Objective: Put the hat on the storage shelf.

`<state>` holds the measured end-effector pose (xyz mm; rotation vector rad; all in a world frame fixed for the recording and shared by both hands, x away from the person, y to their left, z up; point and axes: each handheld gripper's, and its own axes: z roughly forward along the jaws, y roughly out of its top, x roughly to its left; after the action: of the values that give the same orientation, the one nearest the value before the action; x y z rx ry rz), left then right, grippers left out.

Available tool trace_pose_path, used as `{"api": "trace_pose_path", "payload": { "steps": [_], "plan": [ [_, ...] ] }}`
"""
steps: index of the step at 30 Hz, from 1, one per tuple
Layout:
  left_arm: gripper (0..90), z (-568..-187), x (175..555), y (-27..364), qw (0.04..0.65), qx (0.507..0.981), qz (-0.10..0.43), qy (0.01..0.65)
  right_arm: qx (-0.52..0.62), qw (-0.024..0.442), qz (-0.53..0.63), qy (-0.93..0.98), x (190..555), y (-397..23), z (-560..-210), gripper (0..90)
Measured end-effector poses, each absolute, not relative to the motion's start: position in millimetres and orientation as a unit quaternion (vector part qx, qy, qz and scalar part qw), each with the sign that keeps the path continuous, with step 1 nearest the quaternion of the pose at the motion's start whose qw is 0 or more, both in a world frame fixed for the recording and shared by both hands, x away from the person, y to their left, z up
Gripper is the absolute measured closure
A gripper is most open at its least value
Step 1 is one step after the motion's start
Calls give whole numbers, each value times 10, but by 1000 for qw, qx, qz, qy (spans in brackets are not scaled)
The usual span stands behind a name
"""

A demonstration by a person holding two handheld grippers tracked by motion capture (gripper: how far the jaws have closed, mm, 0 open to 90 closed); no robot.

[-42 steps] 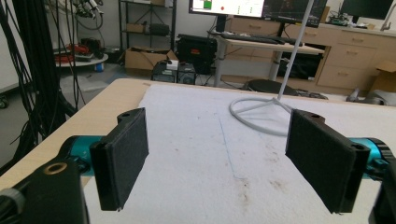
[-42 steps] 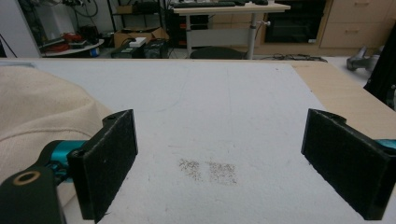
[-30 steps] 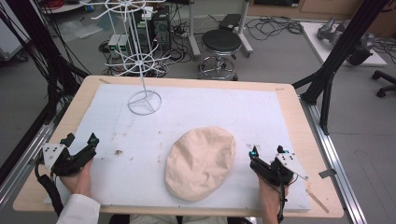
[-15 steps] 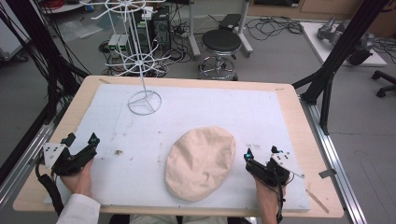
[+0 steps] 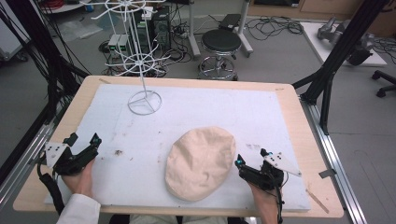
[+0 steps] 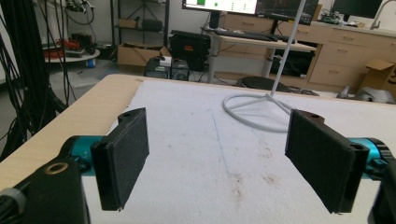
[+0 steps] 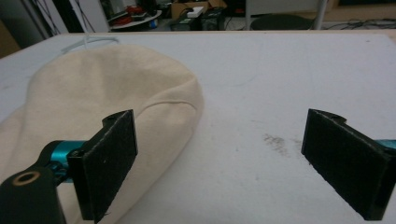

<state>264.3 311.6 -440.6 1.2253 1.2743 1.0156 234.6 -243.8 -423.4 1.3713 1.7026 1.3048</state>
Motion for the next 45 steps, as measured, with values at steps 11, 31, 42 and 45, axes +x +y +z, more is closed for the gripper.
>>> {"api": "trace_pose_path", "payload": {
  "steps": [11, 31, 42, 45],
  "plan": [
    [218, -4406, 2650, 3114, 524, 513, 424, 532, 514, 247, 486, 662, 2324, -2231, -4187, 97],
    [228, -4404, 2649, 3116, 523, 512, 430, 529, 575, 201, 411, 679, 2322, -1830, -4283, 153],
    [250, -4403, 2642, 3115, 523, 513, 433, 525, 608, 156, 398, 669, 2375, -1785, -4350, 175],
    [250, -4402, 2640, 3113, 523, 513, 433, 525, 606, 152, 398, 672, 2394, -1750, -4362, 201]
  ]
}}
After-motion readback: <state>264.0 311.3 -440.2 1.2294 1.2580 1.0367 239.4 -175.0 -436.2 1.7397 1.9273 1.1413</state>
